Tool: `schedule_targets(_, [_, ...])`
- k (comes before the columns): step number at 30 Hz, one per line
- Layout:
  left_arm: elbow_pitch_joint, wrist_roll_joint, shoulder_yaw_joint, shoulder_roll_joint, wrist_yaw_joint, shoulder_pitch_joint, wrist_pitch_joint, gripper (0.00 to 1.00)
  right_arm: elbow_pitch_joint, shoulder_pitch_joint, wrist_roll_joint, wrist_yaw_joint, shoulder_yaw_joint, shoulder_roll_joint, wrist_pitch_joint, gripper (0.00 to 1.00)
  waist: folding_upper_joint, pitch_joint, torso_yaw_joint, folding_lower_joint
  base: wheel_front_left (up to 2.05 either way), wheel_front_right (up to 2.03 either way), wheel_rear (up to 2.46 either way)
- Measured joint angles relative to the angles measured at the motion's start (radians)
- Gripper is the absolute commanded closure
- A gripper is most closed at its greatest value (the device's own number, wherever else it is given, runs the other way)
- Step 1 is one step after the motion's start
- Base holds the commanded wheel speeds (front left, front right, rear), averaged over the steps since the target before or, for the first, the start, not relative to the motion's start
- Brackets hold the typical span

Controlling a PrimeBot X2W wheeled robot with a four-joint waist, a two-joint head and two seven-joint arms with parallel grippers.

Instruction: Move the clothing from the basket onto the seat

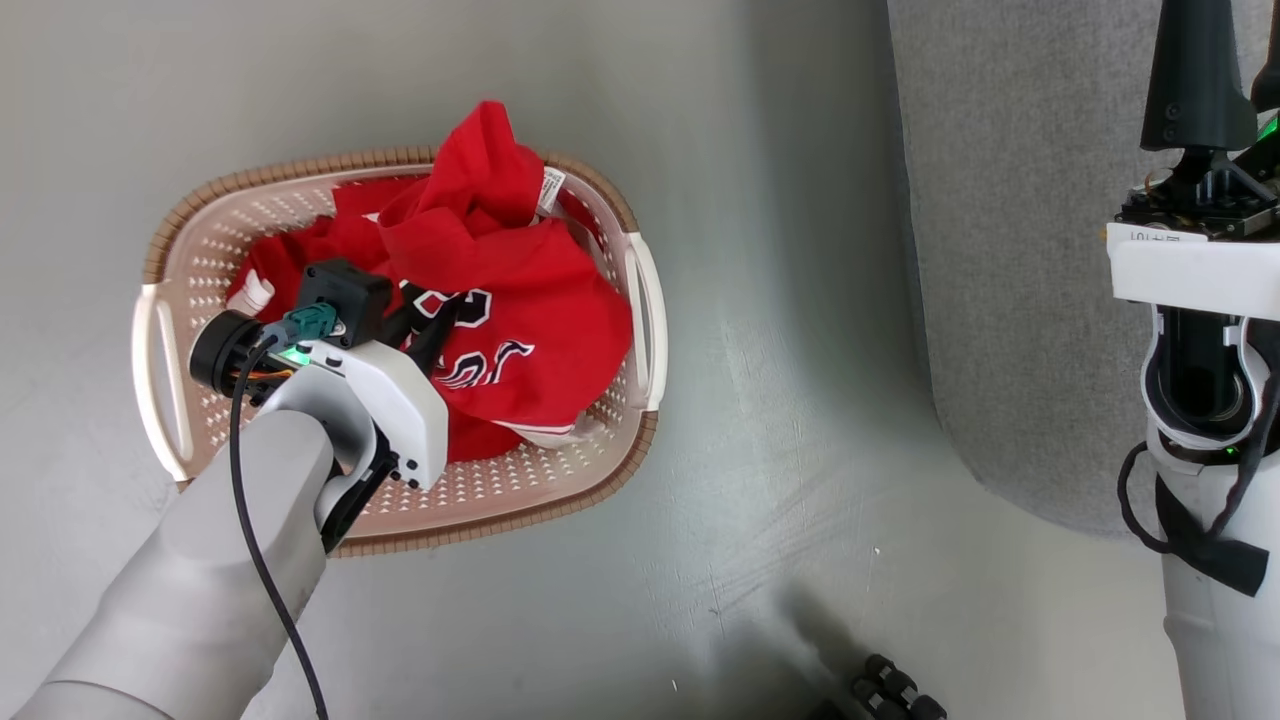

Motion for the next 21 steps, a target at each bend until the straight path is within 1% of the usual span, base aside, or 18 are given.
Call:
schedule_targets(7, [-0.049, -0.021, -0.024, 0.016, 0.0, 0.033, -0.076, 1.0, 0.024, 0.011, -0.024, 0.0, -0.008, 0.0, 0.0, 0.0, 0.0, -0.065, 0.02, 0.0, 0.0, 0.0, 0.0])
schedule_targets(11, [-0.071, -0.032, -0.035, 0.026, 0.0, 0.059, -0.091, 1.0, 0.044, 0.027, -0.034, 0.0, -0.013, 0.0, 0.0, 0.0, 0.0, -0.118, 0.036, 0.0, 0.0, 0.0, 0.0])
schedule_targets(21, [-0.124, -0.052, -0.036, 0.029, 0.0, 0.092, -0.11, 1.0, 0.079, 0.065, -0.043, 0.0, -0.013, -0.001, 0.0, 0.0, 0.0, -0.219, 0.068, -0.0001, 0.0, 0.0, 0.0])
